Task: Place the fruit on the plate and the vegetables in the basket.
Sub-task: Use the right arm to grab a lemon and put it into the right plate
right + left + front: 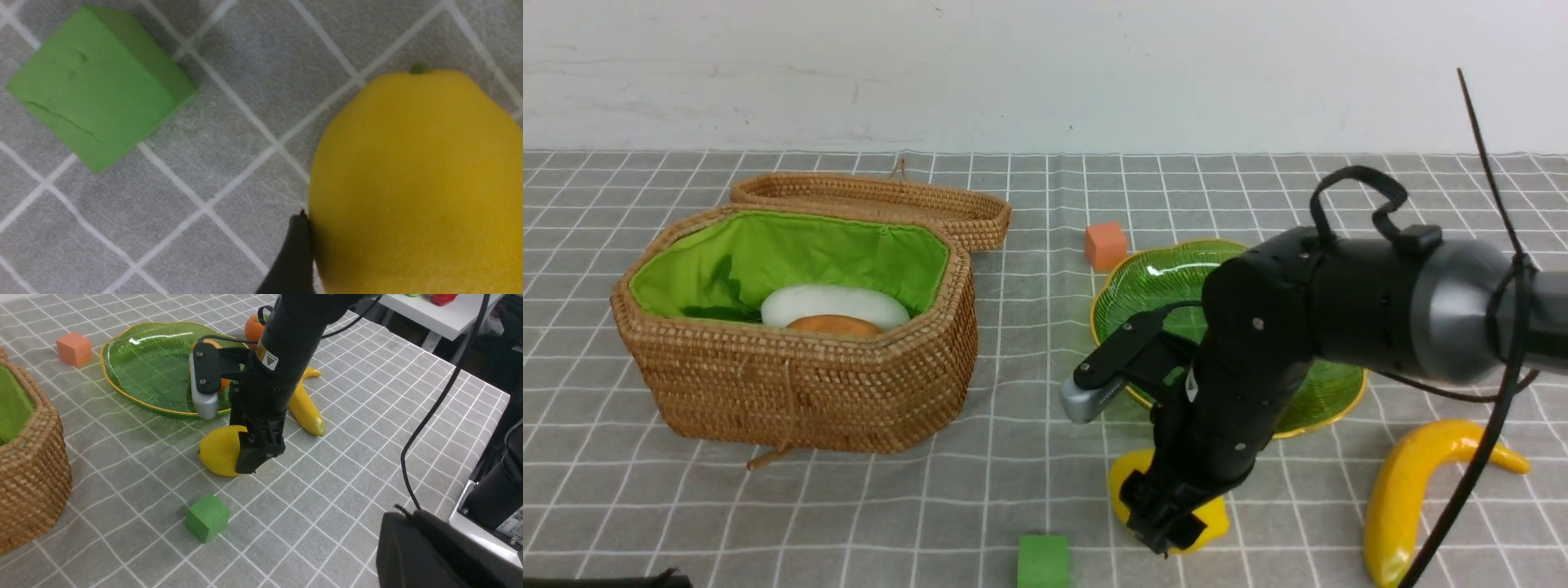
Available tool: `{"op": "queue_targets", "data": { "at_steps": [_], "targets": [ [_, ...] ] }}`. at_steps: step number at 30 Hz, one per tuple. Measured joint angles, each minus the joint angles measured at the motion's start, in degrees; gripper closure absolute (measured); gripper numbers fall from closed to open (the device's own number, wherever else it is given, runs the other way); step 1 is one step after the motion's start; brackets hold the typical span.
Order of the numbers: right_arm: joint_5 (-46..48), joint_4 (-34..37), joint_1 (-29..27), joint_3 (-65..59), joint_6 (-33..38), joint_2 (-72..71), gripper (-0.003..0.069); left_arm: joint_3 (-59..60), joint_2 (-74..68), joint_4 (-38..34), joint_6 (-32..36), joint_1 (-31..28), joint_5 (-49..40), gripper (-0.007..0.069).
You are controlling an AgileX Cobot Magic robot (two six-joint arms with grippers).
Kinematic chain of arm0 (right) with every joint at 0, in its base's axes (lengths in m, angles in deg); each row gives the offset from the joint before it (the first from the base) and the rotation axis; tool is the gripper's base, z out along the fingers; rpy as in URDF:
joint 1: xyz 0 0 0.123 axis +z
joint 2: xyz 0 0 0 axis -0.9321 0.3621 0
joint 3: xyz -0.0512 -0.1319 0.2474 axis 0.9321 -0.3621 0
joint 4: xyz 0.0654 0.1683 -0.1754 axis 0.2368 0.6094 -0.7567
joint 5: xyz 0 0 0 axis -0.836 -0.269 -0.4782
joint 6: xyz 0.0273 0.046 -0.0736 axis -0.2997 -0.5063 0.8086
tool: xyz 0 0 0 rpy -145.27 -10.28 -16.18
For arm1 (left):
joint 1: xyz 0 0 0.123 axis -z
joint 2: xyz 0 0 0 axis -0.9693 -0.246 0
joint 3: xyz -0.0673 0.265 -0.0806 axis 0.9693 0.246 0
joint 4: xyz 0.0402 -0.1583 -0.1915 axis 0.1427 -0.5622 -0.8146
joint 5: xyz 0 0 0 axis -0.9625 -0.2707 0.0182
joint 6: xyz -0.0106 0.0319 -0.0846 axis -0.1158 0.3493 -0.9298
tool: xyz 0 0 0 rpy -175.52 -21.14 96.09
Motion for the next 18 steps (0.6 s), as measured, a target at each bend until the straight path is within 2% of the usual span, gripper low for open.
{"op": "queue_targets", "data": {
  "at_steps": [12,18],
  "targets": [
    [-2.1,-0.1,0.4,0.6,-0.6,1.8,0.0075,0.0,0.0,-0.1,0.0,0.0,0.0,0.0609],
    [3.9,-0.1,-0.3,6.0,-7.4,-2.6,0.0075,0.0,0.0,-0.1,0.0,0.0,2.3,0.0608]
  ]
}}
